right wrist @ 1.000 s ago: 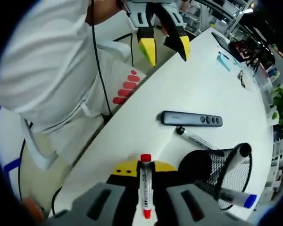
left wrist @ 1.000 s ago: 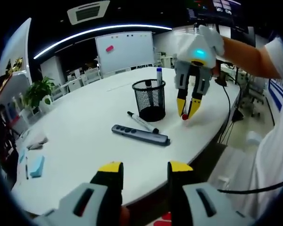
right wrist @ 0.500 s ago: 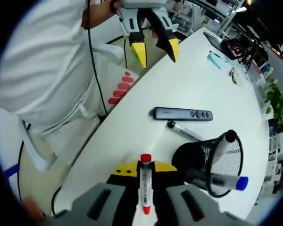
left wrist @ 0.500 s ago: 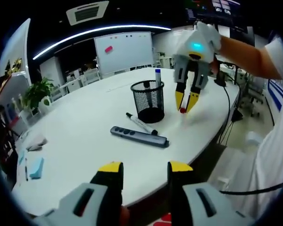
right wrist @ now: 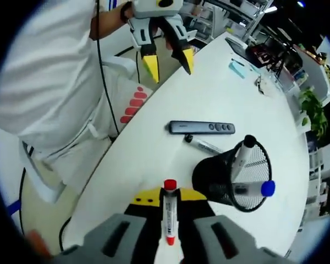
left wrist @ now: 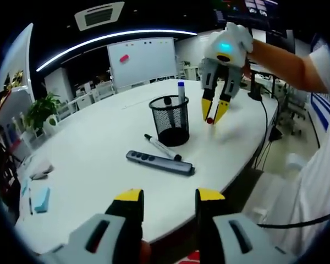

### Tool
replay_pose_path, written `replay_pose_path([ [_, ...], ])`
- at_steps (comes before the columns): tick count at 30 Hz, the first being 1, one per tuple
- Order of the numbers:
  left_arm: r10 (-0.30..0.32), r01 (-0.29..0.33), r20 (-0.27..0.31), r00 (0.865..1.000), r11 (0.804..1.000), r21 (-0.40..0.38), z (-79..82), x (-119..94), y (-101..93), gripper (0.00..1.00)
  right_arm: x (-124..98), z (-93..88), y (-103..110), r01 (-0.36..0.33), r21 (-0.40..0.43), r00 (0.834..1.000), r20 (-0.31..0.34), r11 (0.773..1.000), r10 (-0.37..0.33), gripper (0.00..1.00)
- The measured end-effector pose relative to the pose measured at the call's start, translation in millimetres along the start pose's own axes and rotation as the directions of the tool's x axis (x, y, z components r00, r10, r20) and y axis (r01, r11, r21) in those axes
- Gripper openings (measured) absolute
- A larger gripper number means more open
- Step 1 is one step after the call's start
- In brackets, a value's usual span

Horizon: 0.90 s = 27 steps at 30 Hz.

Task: Place the scattered laser pointers and whiteboard markers into the pen holder and stack the scattered paper cups together

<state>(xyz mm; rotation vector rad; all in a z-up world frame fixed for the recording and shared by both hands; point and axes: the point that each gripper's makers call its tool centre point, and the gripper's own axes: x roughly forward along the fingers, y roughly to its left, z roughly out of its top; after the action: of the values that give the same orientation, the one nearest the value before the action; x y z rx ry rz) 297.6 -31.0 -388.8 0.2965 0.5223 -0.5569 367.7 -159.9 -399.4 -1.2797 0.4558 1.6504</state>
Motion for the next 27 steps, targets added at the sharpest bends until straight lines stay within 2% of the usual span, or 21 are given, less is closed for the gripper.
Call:
replay_pose_path([
  [11,0.005,-0.005,0.002,1.000,1.000,0.001,3.0,-2,-2.2,0.38,-12,-7.4,-11,0.054,0.048,0.998,0.006,0.997,-0.055,0.09],
  [27,-0.001,0.001,0.002,1.000,1.000,0.007,1.8,-3,-0.7,0.38,-29,-24.3,-35,0.136,0.163,0.988,0.044,0.977,-0.145,0.09],
])
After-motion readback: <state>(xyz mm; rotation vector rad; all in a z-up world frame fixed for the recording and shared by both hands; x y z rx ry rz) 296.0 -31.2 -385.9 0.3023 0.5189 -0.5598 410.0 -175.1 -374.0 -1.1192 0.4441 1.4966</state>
